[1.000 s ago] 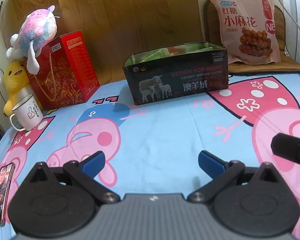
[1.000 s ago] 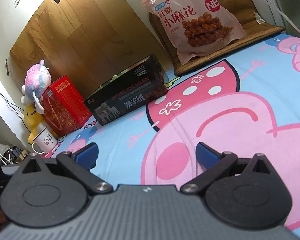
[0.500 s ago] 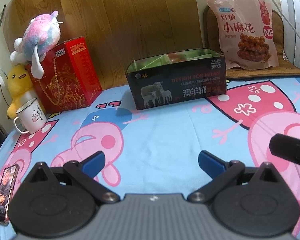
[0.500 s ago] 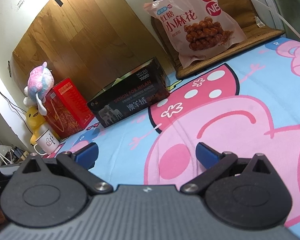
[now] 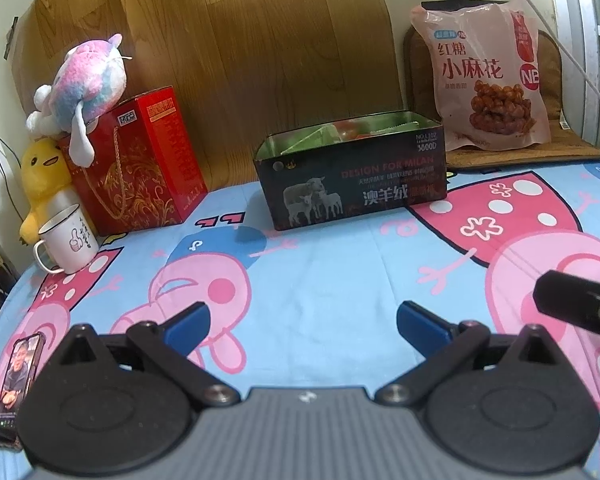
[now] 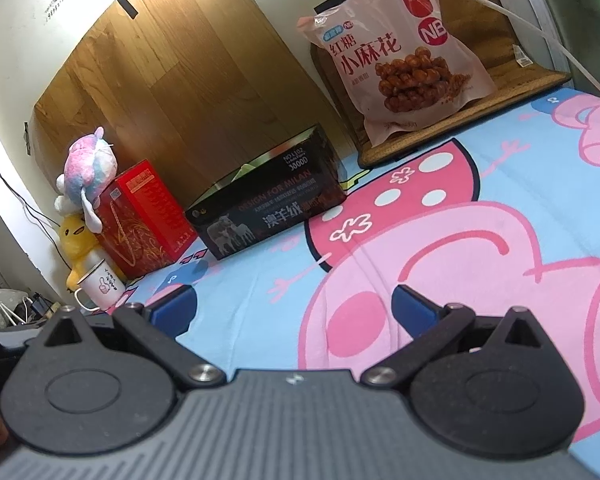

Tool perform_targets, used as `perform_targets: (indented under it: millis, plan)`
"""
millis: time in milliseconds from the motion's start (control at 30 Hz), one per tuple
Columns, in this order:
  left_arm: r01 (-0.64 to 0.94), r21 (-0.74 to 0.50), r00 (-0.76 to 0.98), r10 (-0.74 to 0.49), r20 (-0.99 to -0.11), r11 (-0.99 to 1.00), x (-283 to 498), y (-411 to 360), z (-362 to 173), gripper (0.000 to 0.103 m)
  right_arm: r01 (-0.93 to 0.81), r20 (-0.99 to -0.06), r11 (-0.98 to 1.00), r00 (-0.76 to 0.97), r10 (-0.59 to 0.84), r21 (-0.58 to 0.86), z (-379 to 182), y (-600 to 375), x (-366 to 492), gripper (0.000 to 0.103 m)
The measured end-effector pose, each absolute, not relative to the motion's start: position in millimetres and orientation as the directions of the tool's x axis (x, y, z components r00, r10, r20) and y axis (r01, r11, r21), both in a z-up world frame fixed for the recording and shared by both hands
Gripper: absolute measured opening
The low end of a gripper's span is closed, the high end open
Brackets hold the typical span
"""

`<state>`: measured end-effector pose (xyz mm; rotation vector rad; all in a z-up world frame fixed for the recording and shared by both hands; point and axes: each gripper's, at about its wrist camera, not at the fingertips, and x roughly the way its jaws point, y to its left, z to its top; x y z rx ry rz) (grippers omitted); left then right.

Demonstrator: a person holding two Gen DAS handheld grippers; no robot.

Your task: Organize snacks

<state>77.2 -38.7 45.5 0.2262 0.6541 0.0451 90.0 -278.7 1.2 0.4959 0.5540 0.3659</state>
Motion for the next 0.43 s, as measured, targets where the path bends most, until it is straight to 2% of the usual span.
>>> perform_targets:
  millis: [200,433]
  plan:
    - [0.035,0.211,0.79,0.102,-0.604,0.977,77.3,-38.9,45.1,0.103,-0.196,-0.406,0.821,0.794,0.454,0.536,1.7,-278.8,89.2,0.103]
    - [0.099,0.152,0.776,0.02,-0.631,0.983,85.2,-42.4,41.2,0.103,-0.195,-0.403,0.838,0.806,0.433,0.51,3.0,-281.1,89.0,0.103]
